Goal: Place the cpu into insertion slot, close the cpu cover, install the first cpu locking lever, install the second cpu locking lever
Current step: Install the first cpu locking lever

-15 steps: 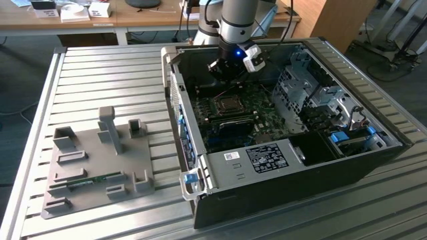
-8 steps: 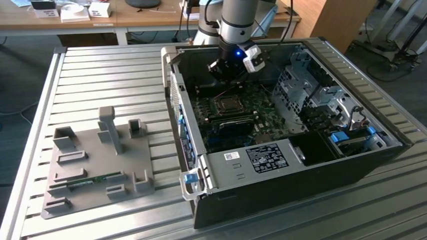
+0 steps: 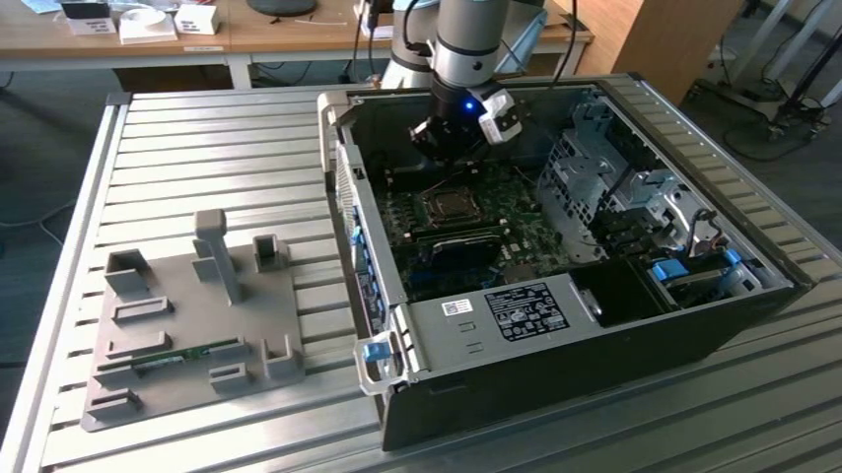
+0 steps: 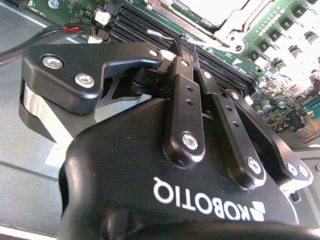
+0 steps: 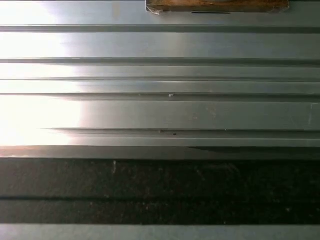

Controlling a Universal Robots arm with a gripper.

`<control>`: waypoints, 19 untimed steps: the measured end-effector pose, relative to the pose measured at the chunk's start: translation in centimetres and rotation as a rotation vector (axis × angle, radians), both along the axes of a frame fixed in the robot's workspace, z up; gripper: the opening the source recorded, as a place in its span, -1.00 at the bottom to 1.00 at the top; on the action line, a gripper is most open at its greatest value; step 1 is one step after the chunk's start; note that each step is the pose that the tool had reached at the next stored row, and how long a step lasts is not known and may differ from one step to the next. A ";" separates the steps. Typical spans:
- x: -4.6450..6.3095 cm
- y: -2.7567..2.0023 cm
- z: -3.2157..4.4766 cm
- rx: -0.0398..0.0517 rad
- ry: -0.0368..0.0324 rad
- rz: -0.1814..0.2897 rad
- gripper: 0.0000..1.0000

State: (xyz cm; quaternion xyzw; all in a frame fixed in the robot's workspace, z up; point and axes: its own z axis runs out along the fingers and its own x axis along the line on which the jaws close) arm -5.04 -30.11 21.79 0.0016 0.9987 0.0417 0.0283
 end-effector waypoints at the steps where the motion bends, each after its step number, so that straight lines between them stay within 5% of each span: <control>1: 0.0 0.00 -0.08 0.0000 0.0000 0.000 -0.79; 19: 0.6 0.05 -0.96 -0.0001 0.0001 0.000 -0.79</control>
